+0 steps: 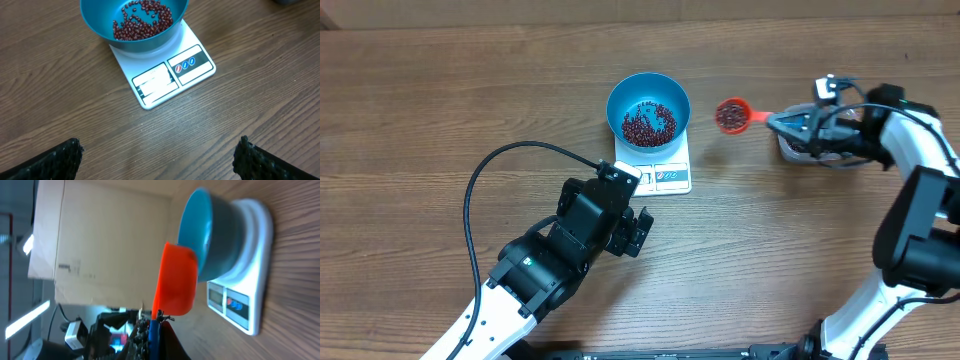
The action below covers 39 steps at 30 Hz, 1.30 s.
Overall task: Scoop item into bowl and weigh 150g on scale
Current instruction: 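Carry the scoop left and tilt it over the teal bowl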
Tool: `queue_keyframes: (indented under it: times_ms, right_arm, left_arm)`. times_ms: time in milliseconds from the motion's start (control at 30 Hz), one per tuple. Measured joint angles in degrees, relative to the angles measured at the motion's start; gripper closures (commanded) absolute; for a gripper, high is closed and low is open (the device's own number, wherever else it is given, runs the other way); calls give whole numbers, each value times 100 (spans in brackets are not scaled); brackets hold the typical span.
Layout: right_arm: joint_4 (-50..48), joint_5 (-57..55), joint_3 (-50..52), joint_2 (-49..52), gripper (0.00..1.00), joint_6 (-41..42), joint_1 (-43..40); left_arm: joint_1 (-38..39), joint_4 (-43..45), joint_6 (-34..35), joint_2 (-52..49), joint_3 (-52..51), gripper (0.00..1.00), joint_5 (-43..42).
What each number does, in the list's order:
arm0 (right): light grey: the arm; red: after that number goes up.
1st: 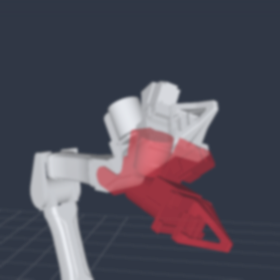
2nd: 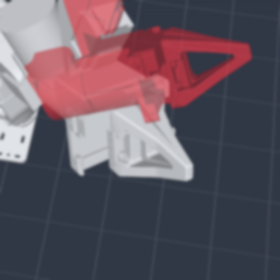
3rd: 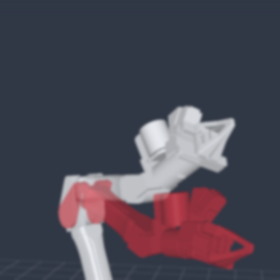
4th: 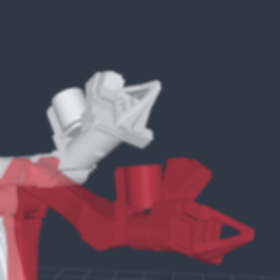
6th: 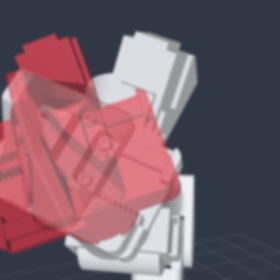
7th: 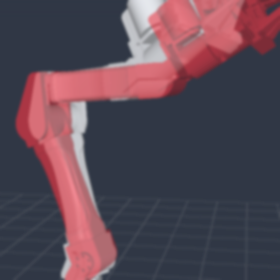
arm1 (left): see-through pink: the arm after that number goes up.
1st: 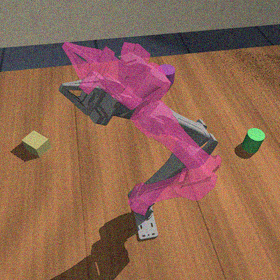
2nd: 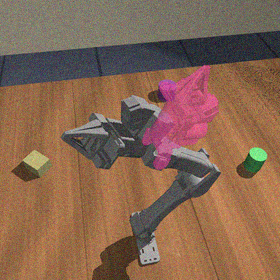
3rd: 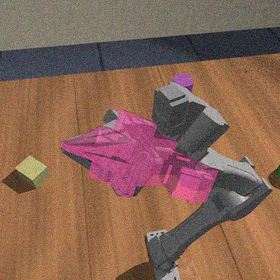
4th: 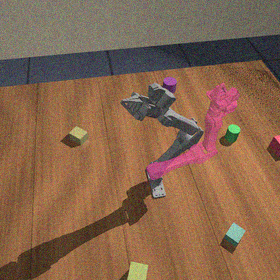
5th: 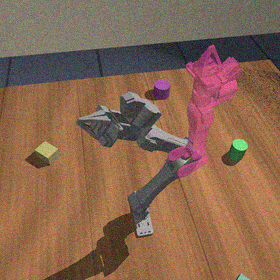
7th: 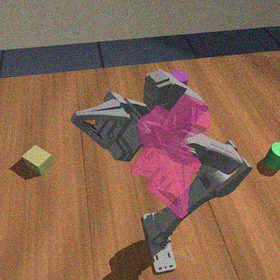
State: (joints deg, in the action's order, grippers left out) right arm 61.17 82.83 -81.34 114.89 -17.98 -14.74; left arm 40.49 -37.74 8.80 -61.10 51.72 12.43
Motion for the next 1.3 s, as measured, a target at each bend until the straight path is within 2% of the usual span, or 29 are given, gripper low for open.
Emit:
queue_keyframes:
  times_ms: [267, 833, 1133, 1300]
  right_arm:
    - [-131, 52, -787, 4, 96, 142, 776]
    - [-2046, -973, -1038, 4, 96, 1766, 1569]
    - [-2538, -1978, -1038, 4, 96, 1867, 1958]
    - [-2645, -2428, -1038, 4, 96, 1537, 2131]
  left_arm:
    - [0, 0, 0, 0, 0, 1, 2]
    - [0, 0, 0, 0, 0, 0, 2]
    - [0, 0, 0, 0, 0, 1, 0]
    - [0, 0, 0, 0, 0, 1, 2]
